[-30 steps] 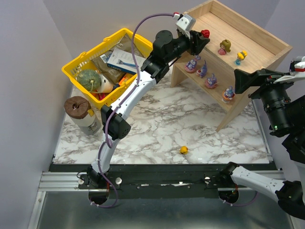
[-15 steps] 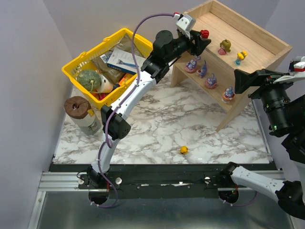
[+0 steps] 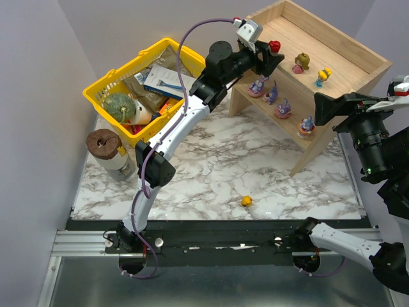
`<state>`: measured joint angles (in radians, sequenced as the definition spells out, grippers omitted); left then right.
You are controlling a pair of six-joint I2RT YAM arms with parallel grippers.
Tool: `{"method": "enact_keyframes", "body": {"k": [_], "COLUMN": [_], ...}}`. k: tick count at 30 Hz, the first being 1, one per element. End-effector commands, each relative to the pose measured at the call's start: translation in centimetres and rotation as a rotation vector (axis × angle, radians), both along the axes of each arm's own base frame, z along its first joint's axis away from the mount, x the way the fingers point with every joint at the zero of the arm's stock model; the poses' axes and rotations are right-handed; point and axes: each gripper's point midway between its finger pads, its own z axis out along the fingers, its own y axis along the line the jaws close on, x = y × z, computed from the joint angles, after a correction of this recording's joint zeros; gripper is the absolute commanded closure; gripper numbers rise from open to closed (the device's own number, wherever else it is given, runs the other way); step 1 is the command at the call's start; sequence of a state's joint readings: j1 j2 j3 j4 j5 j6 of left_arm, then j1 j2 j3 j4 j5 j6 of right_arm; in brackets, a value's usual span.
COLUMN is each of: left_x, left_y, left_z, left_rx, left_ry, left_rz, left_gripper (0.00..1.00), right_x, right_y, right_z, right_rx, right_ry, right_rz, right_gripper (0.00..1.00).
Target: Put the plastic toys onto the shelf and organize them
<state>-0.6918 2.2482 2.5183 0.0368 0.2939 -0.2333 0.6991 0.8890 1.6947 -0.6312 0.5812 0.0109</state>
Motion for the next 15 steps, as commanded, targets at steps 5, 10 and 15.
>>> {"method": "enact_keyframes", "body": {"k": [5,10,15], "left_x": [-1.4,-1.6,-2.1], "left_y": [0.7,1.1,1.2], "left_z": [2.5,3.2,3.5], "left_rx": [-0.032,-0.041,-0.036], "left_ry": [-0.046,-0.057,-0.055], "left_rz": [-0.018,-0.014,-0.021], "left_gripper": [0.18,0.1,0.04], "right_x": [0.0,0.0,0.0], "right_y": [-0.6,-0.5,-0.7], "right_z": [-0.3,-0.3,-0.4], "right_rx": [-0.006,-0.005,-0.004], "right_ry": [0.012,0.013,0.014], "right_rz": [-0.029,-0.027,-0.033], "right_gripper": [0.03,0.03,0.03]}}
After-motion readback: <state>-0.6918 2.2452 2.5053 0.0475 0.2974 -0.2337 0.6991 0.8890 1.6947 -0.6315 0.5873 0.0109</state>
